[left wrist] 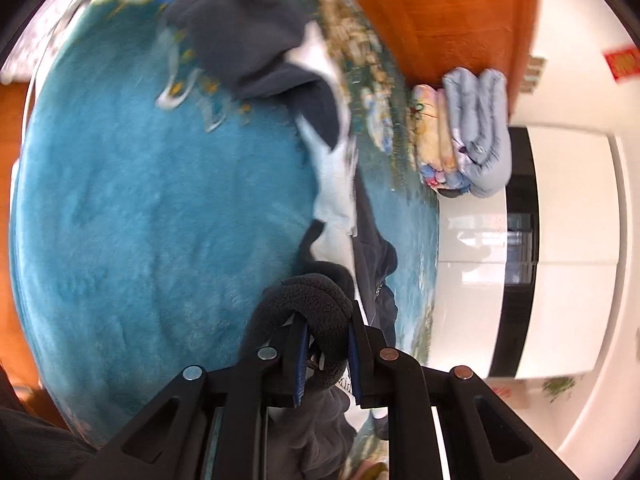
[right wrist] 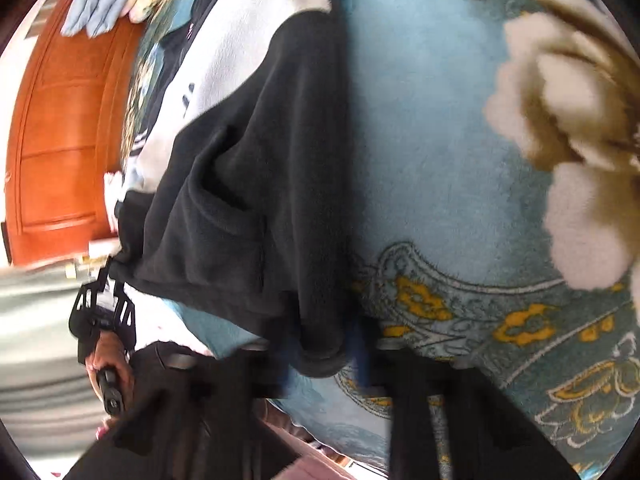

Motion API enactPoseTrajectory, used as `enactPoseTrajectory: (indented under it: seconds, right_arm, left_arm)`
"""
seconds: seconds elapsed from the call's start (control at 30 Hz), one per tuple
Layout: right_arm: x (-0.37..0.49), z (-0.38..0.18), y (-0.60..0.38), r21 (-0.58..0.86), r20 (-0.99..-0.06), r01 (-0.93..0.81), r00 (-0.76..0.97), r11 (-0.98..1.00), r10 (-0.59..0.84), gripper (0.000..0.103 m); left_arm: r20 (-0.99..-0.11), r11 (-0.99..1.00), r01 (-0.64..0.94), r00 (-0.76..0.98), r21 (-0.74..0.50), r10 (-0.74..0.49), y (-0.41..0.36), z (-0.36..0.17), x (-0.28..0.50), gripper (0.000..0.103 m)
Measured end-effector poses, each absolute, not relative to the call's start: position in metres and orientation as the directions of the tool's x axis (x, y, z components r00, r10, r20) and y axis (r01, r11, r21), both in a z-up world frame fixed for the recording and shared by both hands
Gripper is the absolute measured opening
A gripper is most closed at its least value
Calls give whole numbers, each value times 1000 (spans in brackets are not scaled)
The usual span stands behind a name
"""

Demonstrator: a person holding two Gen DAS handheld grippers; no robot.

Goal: Fold clothes

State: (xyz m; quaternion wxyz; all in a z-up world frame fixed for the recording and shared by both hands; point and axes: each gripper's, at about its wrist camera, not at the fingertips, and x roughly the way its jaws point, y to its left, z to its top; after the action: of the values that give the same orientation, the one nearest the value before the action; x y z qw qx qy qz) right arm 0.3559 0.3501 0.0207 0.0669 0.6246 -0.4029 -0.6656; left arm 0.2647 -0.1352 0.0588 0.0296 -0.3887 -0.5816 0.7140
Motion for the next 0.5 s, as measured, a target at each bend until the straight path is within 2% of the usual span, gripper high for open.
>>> enactPoseTrajectory:
  seconds: [0.13,0.23,0.27,0.37,0.5]
  right_arm:
    - [348,108,369,674,-734,-287,-368,-681,-571,9]
    - [355,165,391,662,-726,-242,-444,-709,-526,9]
    - [359,170,397,642,-742,-248,-440,-725,-506,8]
    - [369,122,393,550,-833,-340,-278,-762,-478,8]
    - [375,68,380,461,-885,-392,-139,-796,-444,8]
  left_arm:
    - [-457,-354,317,-769,-880,446,-131,112,274,18]
    - [-550,-476,342,-726,-810,413,-113,133,275,18]
    - [-621,-543,374,-679,-751,392,-105,131,273,18]
    - [-771,-643,460,-527,-613,358,-91,107,265,18]
    - [-841,-665,526,-424,-531,336,-90,86,269,18]
